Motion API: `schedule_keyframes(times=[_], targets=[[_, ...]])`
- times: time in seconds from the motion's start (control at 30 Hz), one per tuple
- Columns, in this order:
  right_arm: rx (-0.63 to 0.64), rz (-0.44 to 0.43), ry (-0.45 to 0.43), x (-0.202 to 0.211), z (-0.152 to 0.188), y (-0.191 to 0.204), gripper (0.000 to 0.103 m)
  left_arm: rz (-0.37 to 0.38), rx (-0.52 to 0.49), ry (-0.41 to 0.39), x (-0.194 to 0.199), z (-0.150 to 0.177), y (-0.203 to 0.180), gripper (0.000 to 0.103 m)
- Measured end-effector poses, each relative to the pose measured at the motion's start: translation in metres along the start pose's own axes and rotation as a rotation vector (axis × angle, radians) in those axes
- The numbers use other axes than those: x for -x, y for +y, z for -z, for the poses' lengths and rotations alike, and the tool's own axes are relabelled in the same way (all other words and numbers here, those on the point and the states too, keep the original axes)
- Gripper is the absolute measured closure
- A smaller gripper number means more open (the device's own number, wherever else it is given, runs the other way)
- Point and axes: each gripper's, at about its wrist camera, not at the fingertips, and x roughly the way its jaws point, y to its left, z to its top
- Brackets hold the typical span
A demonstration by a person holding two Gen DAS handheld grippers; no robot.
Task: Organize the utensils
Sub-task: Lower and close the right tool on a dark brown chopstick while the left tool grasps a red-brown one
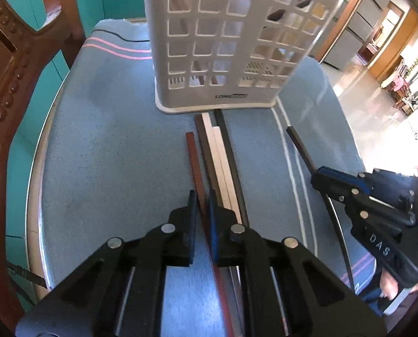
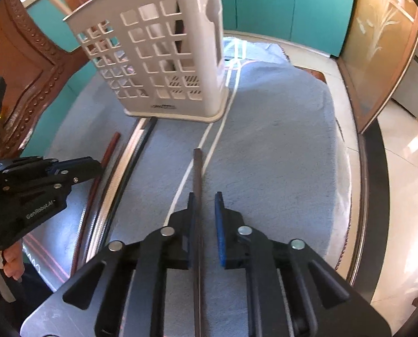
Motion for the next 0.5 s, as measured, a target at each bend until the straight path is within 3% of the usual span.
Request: schedule_keyframes(times=[0.13, 0.3, 0.4, 0.47, 0.5], targets=[[0.011, 0.017, 0.011, -0.005, 0.000, 0.003, 0.087, -0.034, 0.011, -0.018, 0.004, -0.001, 0.002, 0.094], [0.044, 0.049, 0.023, -0.019, -0.001, 0.013, 0.086, -0.056, 0.049, -0.016, -0.001, -0.006, 0.009, 0.075], [0.073, 0.074, 0.001, -0.020, 0.000, 0.022, 0.086, -0.073, 0.061, -0.006, -0.010, -0.013, 0.012, 0.074], [0.073, 0.060, -0.002, -0.019, 0.001, 0.024, 0.096, -0.088, 0.059, -0.014, -0.011, -0.016, 0.011, 0.074], [0.071, 0.048, -0.002, -0.019, 0.002, 0.024, 0.096, -0.095, 0.057, -0.015, -0.012, -0.017, 0.011, 0.074]])
